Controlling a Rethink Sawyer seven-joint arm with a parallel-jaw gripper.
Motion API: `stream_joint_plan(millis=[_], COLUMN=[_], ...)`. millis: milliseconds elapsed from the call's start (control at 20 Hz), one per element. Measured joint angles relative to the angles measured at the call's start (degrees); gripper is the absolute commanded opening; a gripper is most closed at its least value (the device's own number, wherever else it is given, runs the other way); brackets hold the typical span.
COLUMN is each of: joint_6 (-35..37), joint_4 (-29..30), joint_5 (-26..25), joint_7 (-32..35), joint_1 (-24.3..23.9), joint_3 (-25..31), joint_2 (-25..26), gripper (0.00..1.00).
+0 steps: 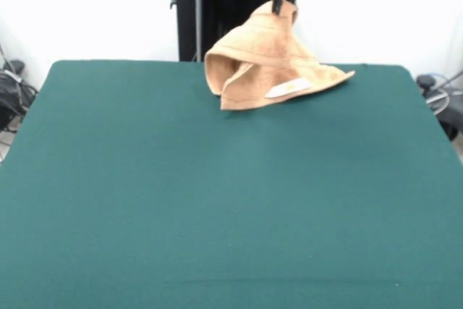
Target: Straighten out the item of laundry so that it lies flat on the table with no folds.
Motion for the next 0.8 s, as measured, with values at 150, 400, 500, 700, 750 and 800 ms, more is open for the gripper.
stream_joint_plan(millis=[150,400,500,700,750,800], joint_6=[0.0,0.0,0.0,0.0,0.0,0.0], joint_4=[0.0,-0.1,-0.2,-0.4,-0.5,-0.6], joint_5=[0.0,0.0,0.0,0.0,0.0,0.0], joint_7=[0.0,0.0,0.0,0.0,0.0,0.0], joint_1=[0.0,0.2,0.4,0.8,0.9,0.9], joint_3=[0.0,0.1,0.1,0.1,0.1,0.1], joint_2=[0.8,2.1,2.6,3.4,3.6,3.8], gripper=[0.0,0.0,0.0,0.0,0.0,0.0])
